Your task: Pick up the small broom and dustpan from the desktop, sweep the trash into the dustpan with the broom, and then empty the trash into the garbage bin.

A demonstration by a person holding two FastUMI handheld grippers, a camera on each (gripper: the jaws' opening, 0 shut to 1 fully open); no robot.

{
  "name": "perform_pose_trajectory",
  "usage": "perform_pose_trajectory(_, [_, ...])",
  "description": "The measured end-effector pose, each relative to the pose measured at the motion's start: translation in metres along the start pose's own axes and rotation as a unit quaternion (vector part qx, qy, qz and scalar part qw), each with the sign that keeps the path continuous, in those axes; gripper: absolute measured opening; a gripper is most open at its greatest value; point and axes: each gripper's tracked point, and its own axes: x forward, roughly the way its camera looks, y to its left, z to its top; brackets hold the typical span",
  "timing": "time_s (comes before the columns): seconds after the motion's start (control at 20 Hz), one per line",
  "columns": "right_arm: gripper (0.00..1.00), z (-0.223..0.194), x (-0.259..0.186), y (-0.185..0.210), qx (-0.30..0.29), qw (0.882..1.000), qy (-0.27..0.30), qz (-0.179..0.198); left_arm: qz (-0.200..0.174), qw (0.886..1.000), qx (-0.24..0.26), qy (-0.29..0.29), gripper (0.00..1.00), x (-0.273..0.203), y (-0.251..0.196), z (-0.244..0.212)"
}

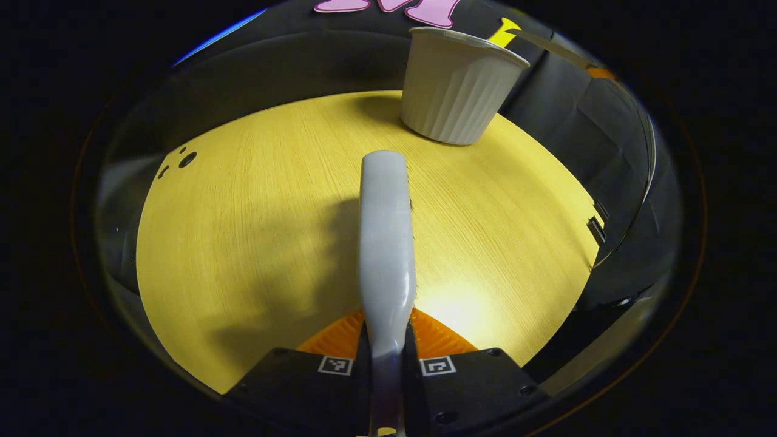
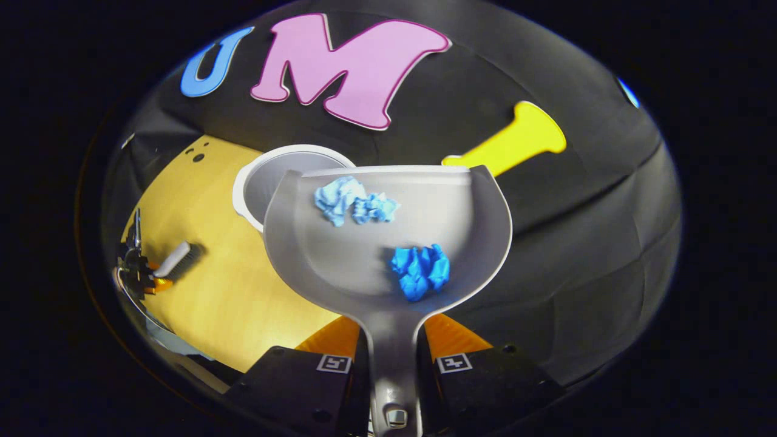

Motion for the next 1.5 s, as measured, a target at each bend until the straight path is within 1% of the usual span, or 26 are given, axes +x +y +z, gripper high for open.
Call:
perform_pose_trajectory(0.15, [0.36, 0.022, 0.011, -0.009, -0.065, 0.997, 0.010, -0.029, 0.004, 1.000, 0.001, -0.001, 0.26, 0.000, 0.001, 0.000])
perform_pose_trajectory(0.25, [0.36, 0.032, 0.022, -0.013, -0.119, 0.992, 0.027, -0.045, 0.003, 1.000, 0.002, -0.001, 0.26, 0.001, 0.000, -0.001])
perform_pose_trajectory(0.3, [0.36, 0.035, 0.025, -0.013, -0.146, 0.987, 0.037, -0.053, 0.002, 1.000, 0.002, 0.000, 0.26, 0.001, 0.000, -0.001])
perform_pose_trajectory(0.35, [0.36, 0.041, 0.029, -0.014, -0.174, 0.982, 0.045, -0.060, 0.001, 1.000, 0.002, 0.000, 0.23, 0.001, 0.000, -0.001])
perform_pose_trajectory(0.45, [0.36, 0.048, 0.033, -0.015, -0.229, 0.969, 0.058, -0.074, -0.001, 1.000, 0.000, 0.000, 0.23, 0.001, 0.000, -0.001])
perform_pose_trajectory(0.5, [0.36, 0.053, 0.035, -0.013, -0.246, 0.965, 0.059, -0.075, -0.001, 1.000, -0.001, 0.000, 0.26, 0.001, 0.000, 0.000])
perform_pose_trajectory(0.6, [0.36, 0.056, 0.038, -0.009, -0.270, 0.957, 0.071, -0.073, -0.001, 1.000, -0.005, 0.000, 0.25, 0.001, 0.000, -0.001])
perform_pose_trajectory(0.7, [0.36, 0.060, 0.040, -0.007, -0.308, 0.945, 0.080, -0.076, -0.002, 1.000, -0.006, 0.000, 0.26, 0.001, 0.000, -0.001])
perform_pose_trajectory(0.75, [0.36, 0.064, 0.043, -0.003, -0.326, 0.939, 0.080, -0.079, -0.002, 1.000, -0.007, 0.000, 0.29, 0.001, -0.001, -0.002])
perform_pose_trajectory(0.85, [0.36, 0.065, 0.048, 0.005, -0.341, 0.933, 0.086, -0.074, -0.001, 1.000, -0.009, 0.001, 0.29, 0.002, -0.001, -0.002])
perform_pose_trajectory(0.95, [0.36, 0.064, 0.051, 0.007, -0.360, 0.925, 0.096, -0.073, -0.002, 1.000, -0.011, 0.002, 0.23, 0.001, -0.001, -0.002])
perform_pose_trajectory(1.0, [0.36, 0.066, 0.052, 0.007, -0.368, 0.922, 0.097, -0.075, -0.002, 1.000, -0.011, 0.003, 0.26, 0.001, -0.001, -0.001])
perform_pose_trajectory(1.25, [0.36, 0.066, 0.055, 0.005, -0.361, 0.924, 0.097, -0.077, 0.000, 1.000, -0.014, 0.004, 0.26, 0.001, -0.001, -0.001])
perform_pose_trajectory(1.3, [0.36, 0.066, 0.056, 0.003, -0.358, 0.925, 0.094, -0.080, 0.001, 1.000, -0.015, 0.004, 0.23, 0.001, -0.001, -0.001])
perform_pose_trajectory(1.35, [0.36, 0.067, 0.056, 0.001, -0.352, 0.928, 0.091, -0.083, 0.000, 1.000, -0.015, 0.005, 0.26, 0.001, -0.001, -0.001])
perform_pose_trajectory(1.4, [0.36, 0.066, 0.057, -0.002, -0.343, 0.932, 0.088, -0.083, 0.002, 1.000, -0.015, 0.005, 0.26, 0.001, -0.001, -0.001])
perform_pose_trajectory(1.5, [0.36, 0.065, 0.054, -0.003, -0.311, 0.944, 0.076, -0.075, 0.004, 1.000, -0.017, 0.006, 0.26, 0.002, -0.001, -0.001])
